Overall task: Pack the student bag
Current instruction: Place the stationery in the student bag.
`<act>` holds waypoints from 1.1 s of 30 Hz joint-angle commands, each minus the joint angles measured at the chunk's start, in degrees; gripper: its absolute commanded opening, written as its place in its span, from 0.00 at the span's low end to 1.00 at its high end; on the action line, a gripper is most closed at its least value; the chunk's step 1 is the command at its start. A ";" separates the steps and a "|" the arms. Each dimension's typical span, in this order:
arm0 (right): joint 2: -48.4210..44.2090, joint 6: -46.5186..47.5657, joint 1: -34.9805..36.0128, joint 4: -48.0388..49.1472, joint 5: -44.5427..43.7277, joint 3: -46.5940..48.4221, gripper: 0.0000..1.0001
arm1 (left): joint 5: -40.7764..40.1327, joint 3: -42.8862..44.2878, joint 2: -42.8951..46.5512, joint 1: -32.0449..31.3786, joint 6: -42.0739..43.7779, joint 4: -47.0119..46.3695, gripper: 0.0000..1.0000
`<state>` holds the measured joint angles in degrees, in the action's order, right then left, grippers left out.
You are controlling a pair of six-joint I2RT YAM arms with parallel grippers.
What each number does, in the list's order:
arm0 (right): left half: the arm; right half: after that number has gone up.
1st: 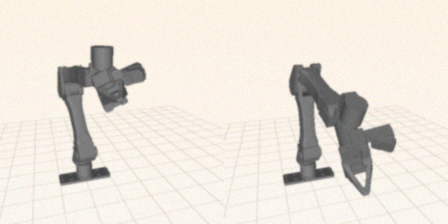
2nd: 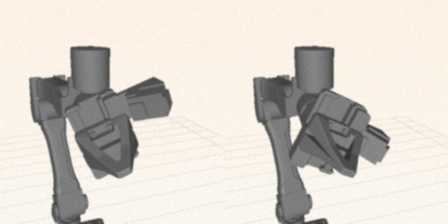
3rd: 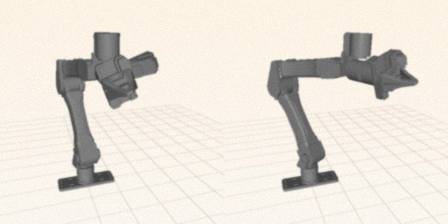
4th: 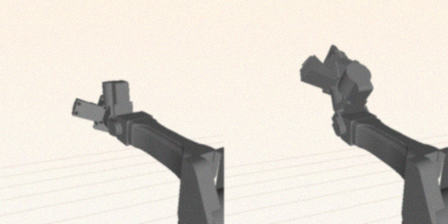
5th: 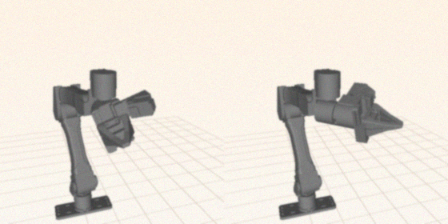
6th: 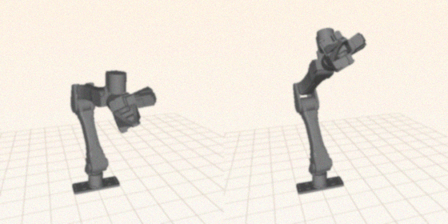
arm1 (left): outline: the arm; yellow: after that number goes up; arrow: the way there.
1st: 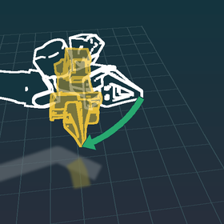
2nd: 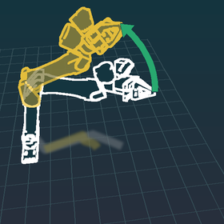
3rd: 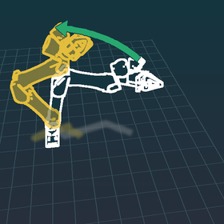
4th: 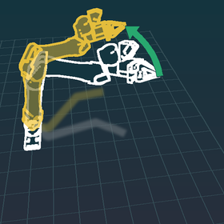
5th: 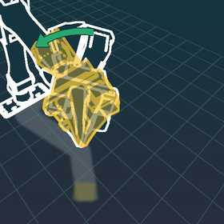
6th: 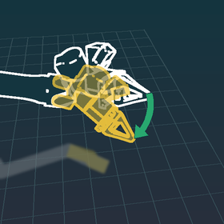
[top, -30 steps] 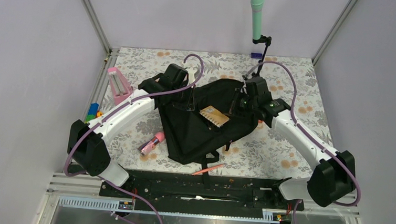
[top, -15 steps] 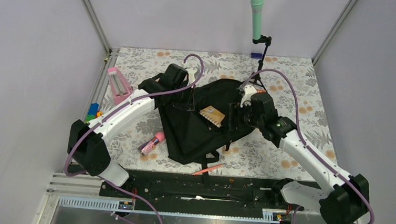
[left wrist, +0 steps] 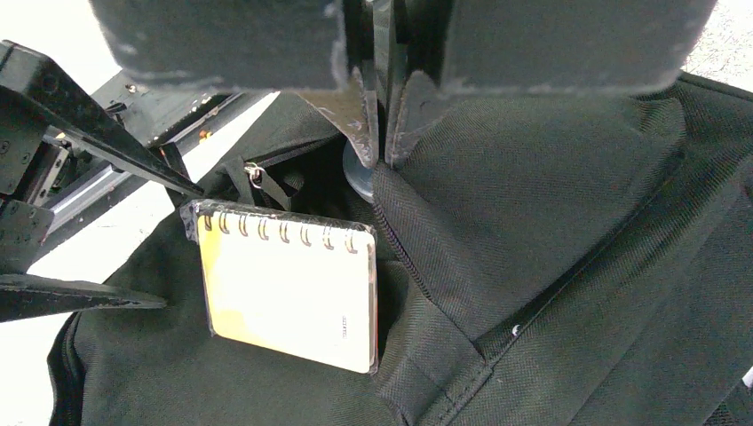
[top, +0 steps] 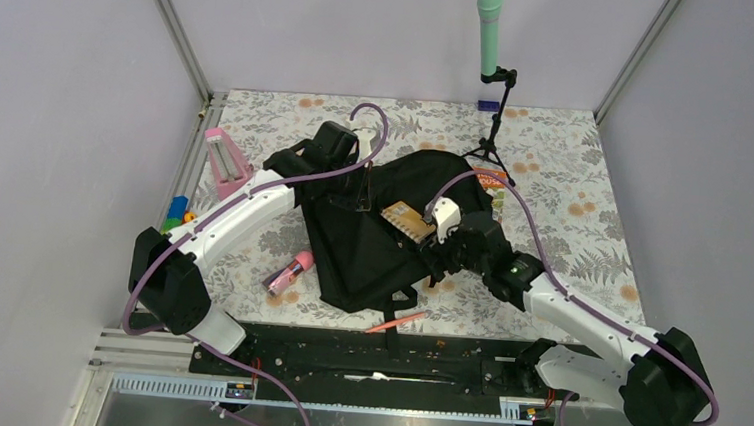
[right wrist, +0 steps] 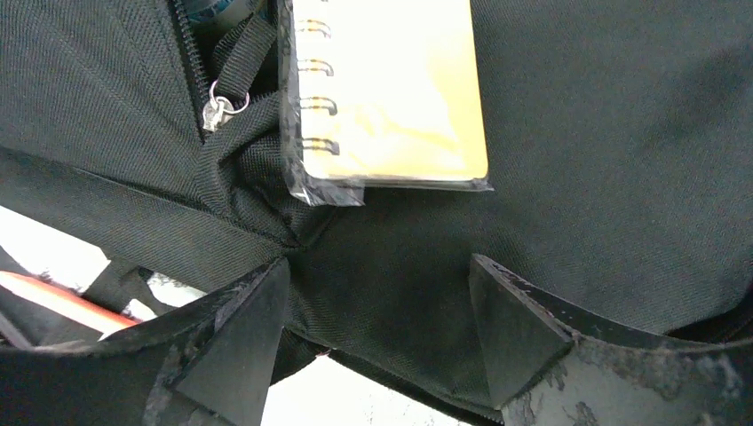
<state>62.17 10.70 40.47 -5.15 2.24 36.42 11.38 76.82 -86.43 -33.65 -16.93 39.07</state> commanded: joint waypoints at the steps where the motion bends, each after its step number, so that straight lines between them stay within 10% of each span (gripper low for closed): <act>1: -0.95 8.07 1.15 12.55 -4.29 -1.95 0.80 | 0.67 2.27 0.82 0.48 0.49 -2.86 0.00; 33: 5.03 13.16 5.63 7.97 -8.66 7.47 0.71 | 0.41 2.29 1.60 0.51 0.58 -2.86 0.00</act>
<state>64.01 21.34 45.50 2.20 -4.10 40.51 11.31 76.82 -86.43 -33.23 -16.93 39.11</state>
